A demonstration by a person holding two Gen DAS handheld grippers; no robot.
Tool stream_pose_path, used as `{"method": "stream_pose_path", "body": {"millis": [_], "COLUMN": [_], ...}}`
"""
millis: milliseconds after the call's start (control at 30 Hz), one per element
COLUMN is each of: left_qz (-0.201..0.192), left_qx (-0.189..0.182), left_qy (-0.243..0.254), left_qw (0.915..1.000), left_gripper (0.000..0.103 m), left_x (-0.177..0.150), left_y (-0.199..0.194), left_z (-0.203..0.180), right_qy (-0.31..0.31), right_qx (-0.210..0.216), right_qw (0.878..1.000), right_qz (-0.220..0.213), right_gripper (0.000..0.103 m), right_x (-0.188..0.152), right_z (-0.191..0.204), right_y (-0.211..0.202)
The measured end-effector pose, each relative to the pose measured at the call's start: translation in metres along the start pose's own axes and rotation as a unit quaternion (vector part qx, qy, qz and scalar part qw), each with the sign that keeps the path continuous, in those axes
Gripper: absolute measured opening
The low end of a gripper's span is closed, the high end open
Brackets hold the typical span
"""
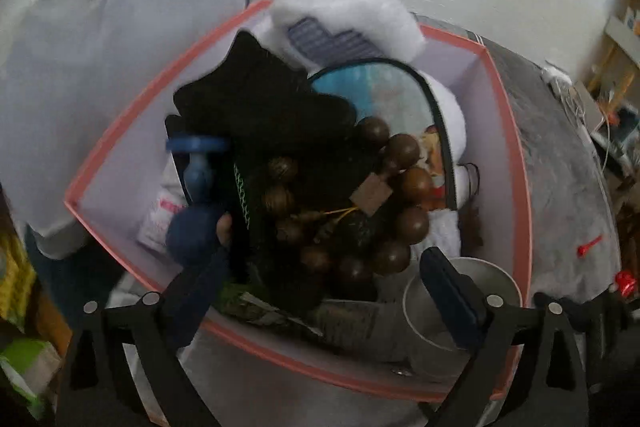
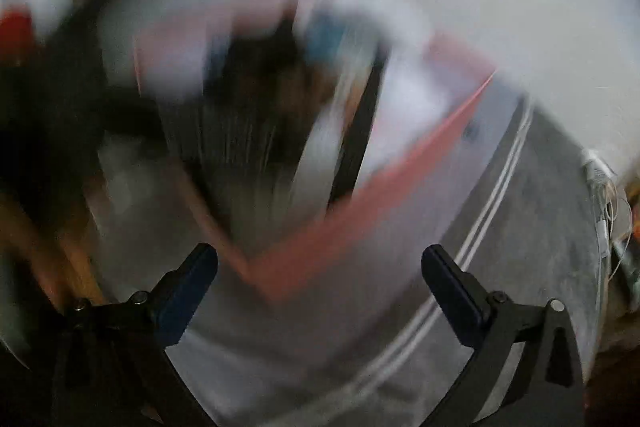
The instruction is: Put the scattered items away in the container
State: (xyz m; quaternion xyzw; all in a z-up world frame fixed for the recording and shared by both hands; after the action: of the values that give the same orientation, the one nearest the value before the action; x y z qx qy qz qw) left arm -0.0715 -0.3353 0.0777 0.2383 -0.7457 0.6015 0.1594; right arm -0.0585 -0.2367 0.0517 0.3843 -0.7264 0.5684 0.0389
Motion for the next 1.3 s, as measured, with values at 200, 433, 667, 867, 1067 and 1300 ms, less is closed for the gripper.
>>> {"method": "stream_pose_path", "body": {"millis": [200,433,667,867,1067,1300], "left_qz": [-0.114,-0.192,0.024,0.101,0.120,0.174], "left_qx": [-0.058,-0.096,-0.173,-0.113,-0.057,-0.073], "left_qy": [-0.036,0.160,0.157,0.167,0.145,0.142], "left_qw": [0.9912,0.9635,0.9721,0.9743,0.9806,0.9718], "left_gripper": [0.099,0.103,0.103,0.103,0.103,0.081], "left_x": [0.008,-0.019,-0.066,-0.096,-0.136,-0.126], "left_y": [-0.043,-0.071,0.020,0.073,0.116,0.123], "left_z": [-0.025,-0.133,-0.220,-0.254,-0.257,-0.256], "right_qy": [-0.018,0.133,0.251,0.267,0.258,0.262], "right_qx": [-0.039,-0.082,-0.069,-0.118,-0.140,-0.119], "right_qw": [0.998,0.982,0.963,0.938,0.941,0.934], "right_qz": [-0.055,-0.104,0.072,0.187,0.168,0.214], "right_gripper": [0.102,0.102,0.103,0.103,0.102,0.095], "right_x": [0.001,-0.026,-0.113,-0.179,-0.224,-0.223], "right_z": [-0.010,-0.105,-0.170,-0.206,-0.197,-0.205], "right_y": [-0.019,-0.057,0.004,0.035,0.057,0.064]}}
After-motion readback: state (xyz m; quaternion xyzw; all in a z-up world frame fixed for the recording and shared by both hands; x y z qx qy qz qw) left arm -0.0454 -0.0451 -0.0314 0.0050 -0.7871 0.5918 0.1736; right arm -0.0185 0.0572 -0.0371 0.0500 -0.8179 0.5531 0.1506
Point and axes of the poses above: each gripper's, at about its wrist camera, not at the fingertips, and y roughly the way its jaws point, z to its left, x to its top, the point moved 4 cm from there along y, roughly the way its jaws point, and after that the axes turned 14 degrees about -x, right-handed, at the moved point
